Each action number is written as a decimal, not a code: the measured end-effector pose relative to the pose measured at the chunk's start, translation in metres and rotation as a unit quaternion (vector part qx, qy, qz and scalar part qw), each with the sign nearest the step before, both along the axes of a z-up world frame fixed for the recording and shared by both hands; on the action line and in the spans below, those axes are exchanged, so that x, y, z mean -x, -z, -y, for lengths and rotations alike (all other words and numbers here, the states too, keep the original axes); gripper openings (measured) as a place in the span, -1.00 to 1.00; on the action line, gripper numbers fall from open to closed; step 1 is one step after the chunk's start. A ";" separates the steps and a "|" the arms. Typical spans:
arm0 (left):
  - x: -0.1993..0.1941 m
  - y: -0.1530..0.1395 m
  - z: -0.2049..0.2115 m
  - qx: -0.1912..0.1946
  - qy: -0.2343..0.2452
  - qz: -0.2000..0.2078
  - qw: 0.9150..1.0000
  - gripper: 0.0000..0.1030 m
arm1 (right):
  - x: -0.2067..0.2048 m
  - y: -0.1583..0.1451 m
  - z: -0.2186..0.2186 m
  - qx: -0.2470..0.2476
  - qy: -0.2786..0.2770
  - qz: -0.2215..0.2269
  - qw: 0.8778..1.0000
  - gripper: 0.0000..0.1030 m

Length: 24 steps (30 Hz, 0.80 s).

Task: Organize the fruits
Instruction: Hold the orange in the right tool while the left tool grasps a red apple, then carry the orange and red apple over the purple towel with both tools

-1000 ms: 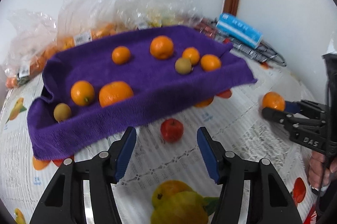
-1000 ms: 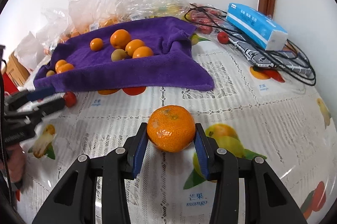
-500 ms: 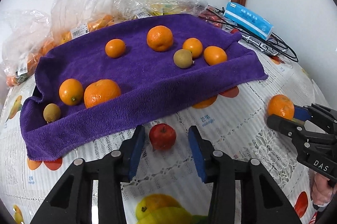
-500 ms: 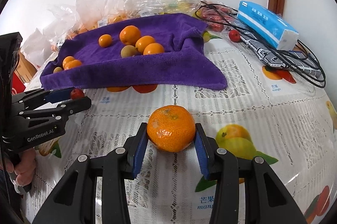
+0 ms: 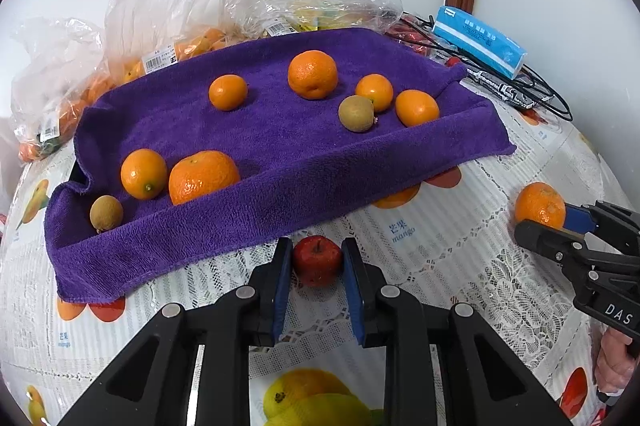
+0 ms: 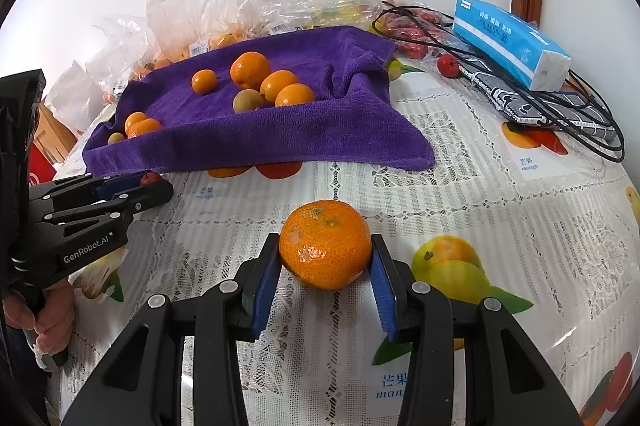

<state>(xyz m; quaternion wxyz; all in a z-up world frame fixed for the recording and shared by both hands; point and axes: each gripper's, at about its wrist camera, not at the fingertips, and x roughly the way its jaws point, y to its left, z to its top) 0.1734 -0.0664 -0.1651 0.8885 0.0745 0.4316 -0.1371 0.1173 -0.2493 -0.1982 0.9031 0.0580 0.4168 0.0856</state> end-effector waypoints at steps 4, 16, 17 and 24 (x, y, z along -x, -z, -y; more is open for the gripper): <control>0.001 0.000 0.002 0.001 0.000 0.000 1.000 -0.53 | 0.000 0.000 0.001 -0.003 0.000 0.000 1.000 -0.17; 0.006 -0.002 -0.008 0.023 -0.031 -0.002 0.999 -0.53 | 0.007 -0.002 -0.003 -0.011 -0.036 0.006 0.999 -0.17; 0.008 -0.002 -0.009 0.027 -0.034 -0.002 0.999 -0.53 | 0.008 -0.003 -0.004 -0.008 -0.036 0.007 0.999 -0.17; 0.025 -0.007 -0.014 0.026 -0.046 -0.001 0.999 -0.53 | 0.015 -0.007 -0.010 -0.008 -0.042 0.010 0.999 -0.17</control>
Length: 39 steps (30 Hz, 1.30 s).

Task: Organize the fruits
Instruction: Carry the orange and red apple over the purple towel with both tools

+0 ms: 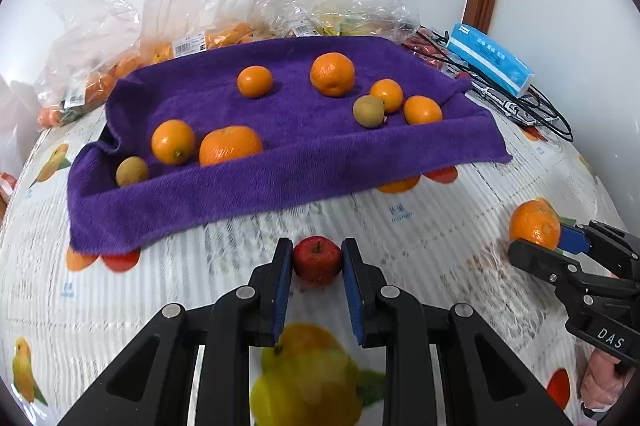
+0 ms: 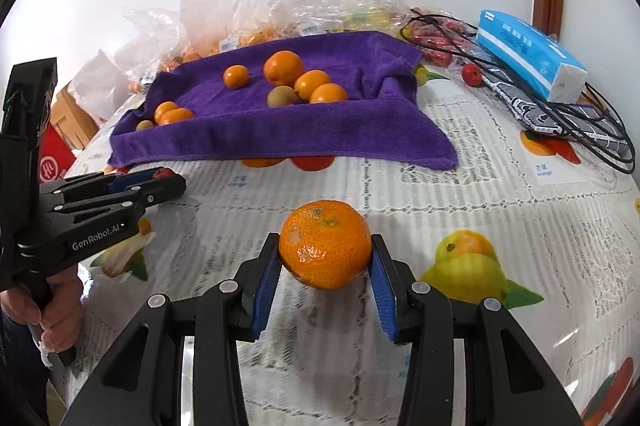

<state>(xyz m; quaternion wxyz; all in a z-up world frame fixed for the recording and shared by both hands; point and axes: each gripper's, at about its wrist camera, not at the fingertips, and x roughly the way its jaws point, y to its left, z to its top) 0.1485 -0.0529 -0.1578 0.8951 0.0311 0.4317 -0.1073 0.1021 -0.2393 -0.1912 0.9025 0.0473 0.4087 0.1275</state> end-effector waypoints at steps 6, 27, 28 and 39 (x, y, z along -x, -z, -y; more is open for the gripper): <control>0.012 -0.011 -0.013 0.004 -0.033 -0.003 0.999 -0.53 | 0.008 -0.017 -0.007 -0.002 -0.009 0.002 1.000 -0.17; 0.009 -0.105 -0.055 0.035 -0.085 0.051 0.994 -0.53 | -0.003 -0.129 -0.017 0.033 0.052 0.093 0.994 -0.17; 0.007 -0.110 -0.057 0.037 -0.084 0.055 0.994 -0.53 | -0.004 -0.134 -0.018 0.032 0.054 0.097 0.993 -0.17; -0.017 -0.122 -0.067 0.047 -0.088 0.056 0.993 -0.53 | -0.022 -0.161 -0.023 0.027 0.071 0.113 0.991 -0.17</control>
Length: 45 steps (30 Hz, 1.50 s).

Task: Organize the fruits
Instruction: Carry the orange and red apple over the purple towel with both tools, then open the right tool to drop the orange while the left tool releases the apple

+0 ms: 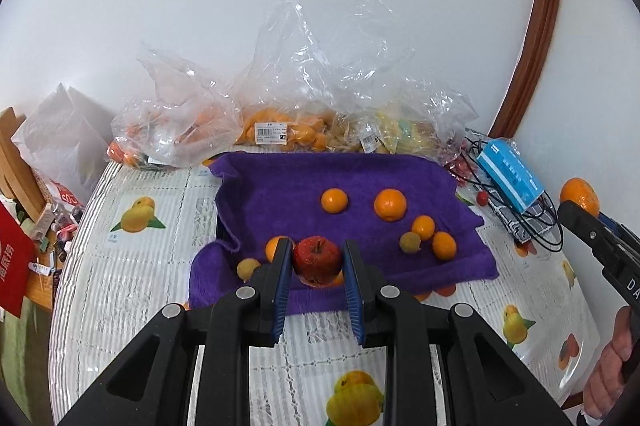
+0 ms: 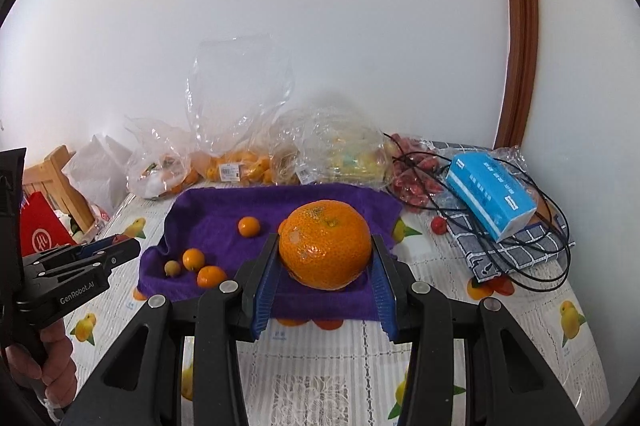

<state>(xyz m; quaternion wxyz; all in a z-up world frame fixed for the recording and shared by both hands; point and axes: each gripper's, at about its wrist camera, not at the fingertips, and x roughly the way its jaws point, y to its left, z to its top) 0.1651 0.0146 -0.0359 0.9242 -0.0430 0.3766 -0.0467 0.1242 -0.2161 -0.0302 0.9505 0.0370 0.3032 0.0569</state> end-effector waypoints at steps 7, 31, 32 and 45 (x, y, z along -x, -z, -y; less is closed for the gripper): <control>-0.022 -0.001 0.000 -0.004 0.005 -0.003 1.000 -0.53 | -0.018 0.001 -0.002 -0.003 -0.012 -0.003 1.000 -0.17; -0.101 0.059 -0.005 -0.004 -0.004 -0.052 0.999 -0.53 | -0.116 0.078 -0.013 -0.026 -0.041 -0.063 0.997 -0.17; -0.103 0.063 -0.005 0.000 -0.003 -0.054 0.999 -0.53 | -0.120 0.082 -0.016 -0.025 -0.045 -0.067 0.996 -0.17; -0.117 0.092 -0.007 0.032 0.000 -0.068 0.997 -0.53 | -0.138 0.132 -0.051 0.001 -0.094 -0.093 0.991 -0.16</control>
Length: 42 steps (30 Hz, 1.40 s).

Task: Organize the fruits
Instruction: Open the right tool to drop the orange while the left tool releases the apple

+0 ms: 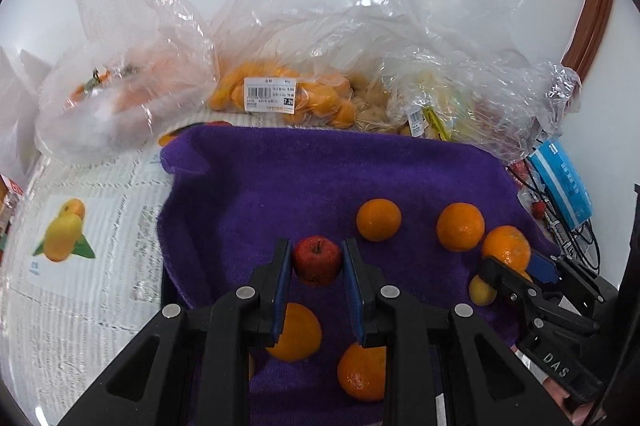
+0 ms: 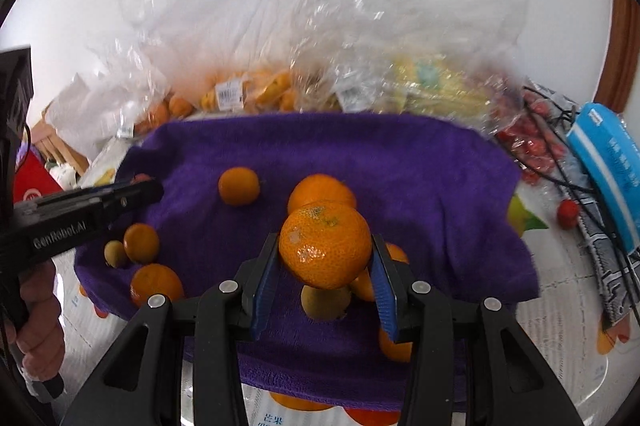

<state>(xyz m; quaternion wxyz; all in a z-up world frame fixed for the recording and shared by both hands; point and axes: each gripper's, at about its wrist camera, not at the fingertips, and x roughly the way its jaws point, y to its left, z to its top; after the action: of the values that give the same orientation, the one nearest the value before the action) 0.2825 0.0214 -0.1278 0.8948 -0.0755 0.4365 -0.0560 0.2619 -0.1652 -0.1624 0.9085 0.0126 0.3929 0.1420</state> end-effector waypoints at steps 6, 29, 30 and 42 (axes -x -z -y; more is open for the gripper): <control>-0.002 0.013 0.005 0.004 0.006 -0.010 1.000 -0.53 | 0.003 0.001 -0.002 0.007 -0.007 0.014 1.000 -0.16; 0.000 0.009 0.012 -0.005 0.019 -0.002 1.000 -0.03 | 0.006 -0.002 0.016 -0.003 0.012 0.032 0.999 -0.03; 0.001 0.007 0.012 -0.004 0.021 0.000 1.000 -0.01 | 0.007 -0.003 0.015 0.000 0.012 0.036 0.999 -0.01; 0.041 -0.026 0.007 -0.026 0.022 0.016 0.999 0.19 | 0.039 -0.052 0.031 0.005 0.055 0.033 0.998 0.19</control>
<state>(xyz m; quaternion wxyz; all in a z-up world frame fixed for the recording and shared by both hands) 0.2416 0.0139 -0.1013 0.9018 -0.0414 0.4251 -0.0653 0.2226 -0.1959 -0.1103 0.9276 0.0252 0.3617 0.0905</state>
